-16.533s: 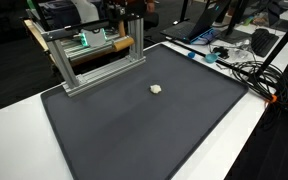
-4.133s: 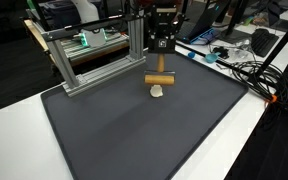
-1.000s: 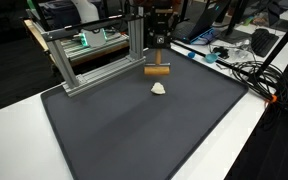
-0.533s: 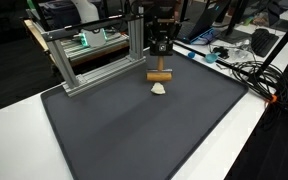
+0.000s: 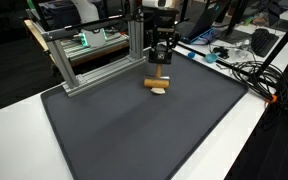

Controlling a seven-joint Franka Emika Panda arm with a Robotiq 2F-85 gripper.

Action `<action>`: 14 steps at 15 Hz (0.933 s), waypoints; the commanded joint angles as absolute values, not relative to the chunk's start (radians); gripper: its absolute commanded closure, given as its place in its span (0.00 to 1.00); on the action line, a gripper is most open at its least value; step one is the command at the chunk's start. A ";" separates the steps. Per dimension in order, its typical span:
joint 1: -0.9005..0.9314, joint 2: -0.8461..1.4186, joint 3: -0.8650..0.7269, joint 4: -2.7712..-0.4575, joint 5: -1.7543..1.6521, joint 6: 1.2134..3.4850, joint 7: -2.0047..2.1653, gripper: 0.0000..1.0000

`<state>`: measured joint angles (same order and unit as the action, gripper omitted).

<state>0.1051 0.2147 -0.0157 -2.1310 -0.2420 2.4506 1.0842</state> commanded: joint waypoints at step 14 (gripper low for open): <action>0.141 0.359 -0.070 -1.952 -0.288 2.370 1.171 0.79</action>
